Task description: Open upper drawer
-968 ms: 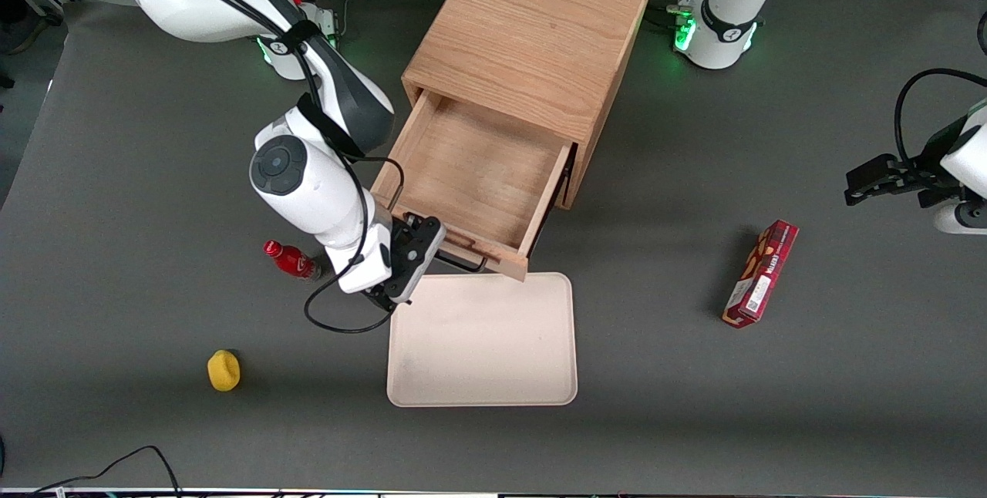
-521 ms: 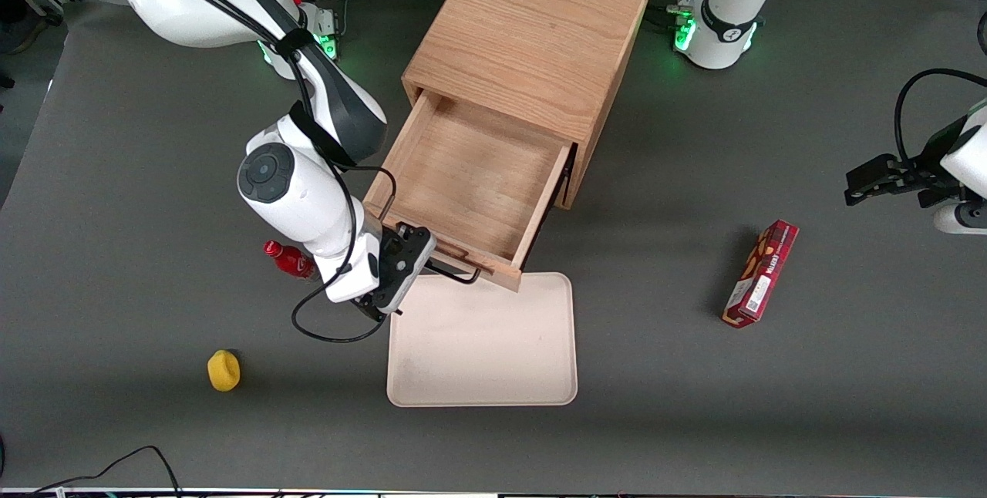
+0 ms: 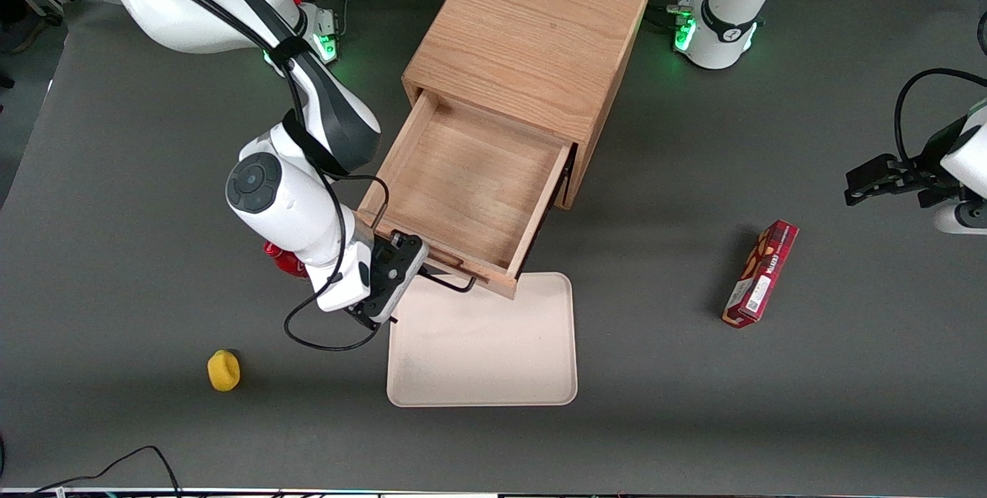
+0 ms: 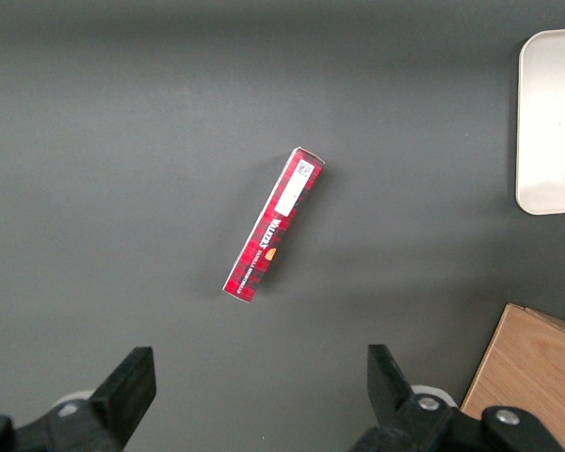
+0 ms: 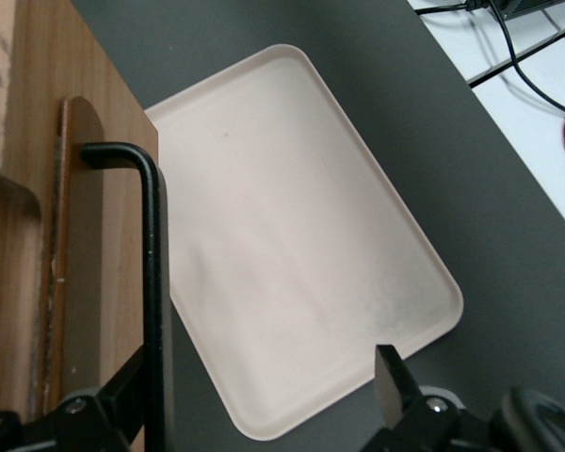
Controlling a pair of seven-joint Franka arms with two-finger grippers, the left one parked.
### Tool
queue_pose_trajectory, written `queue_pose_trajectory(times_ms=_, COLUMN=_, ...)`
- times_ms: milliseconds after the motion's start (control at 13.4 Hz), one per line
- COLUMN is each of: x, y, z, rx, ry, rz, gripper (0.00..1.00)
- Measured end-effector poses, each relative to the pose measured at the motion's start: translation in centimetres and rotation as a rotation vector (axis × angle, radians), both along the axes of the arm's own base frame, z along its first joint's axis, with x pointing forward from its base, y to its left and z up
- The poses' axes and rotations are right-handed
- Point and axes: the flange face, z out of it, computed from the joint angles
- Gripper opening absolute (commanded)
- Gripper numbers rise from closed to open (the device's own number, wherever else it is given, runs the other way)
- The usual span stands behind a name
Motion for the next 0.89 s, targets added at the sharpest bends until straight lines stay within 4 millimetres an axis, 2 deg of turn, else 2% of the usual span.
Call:
queue_pose_trajectory(times_ms=223, x=0.4, y=-0.4, z=0.5, rx=0.107, ry=0.052, rz=-0.06, gripper=1.0)
queue_pose_trajectory(times_ms=521, x=0.7, y=-0.8, z=1.6, rx=0.113, ry=0.08, rz=-0.06, gripper=1.0)
queue_pose_trajectory(times_ms=596, x=1.0, y=-1.4, z=3.0, rx=0.114, ry=0.075, rz=-0.063, gripper=1.0)
queue_pose_trajectory(times_ms=745, x=1.5, y=-4.2, z=7.8, rx=0.127, ry=0.047, rz=-0.103, gripper=1.0)
queue_pose_trajectory(times_ms=894, x=0.4, y=-9.5, z=12.8, rx=0.119, ry=0.154, rz=-0.232, gripper=1.0)
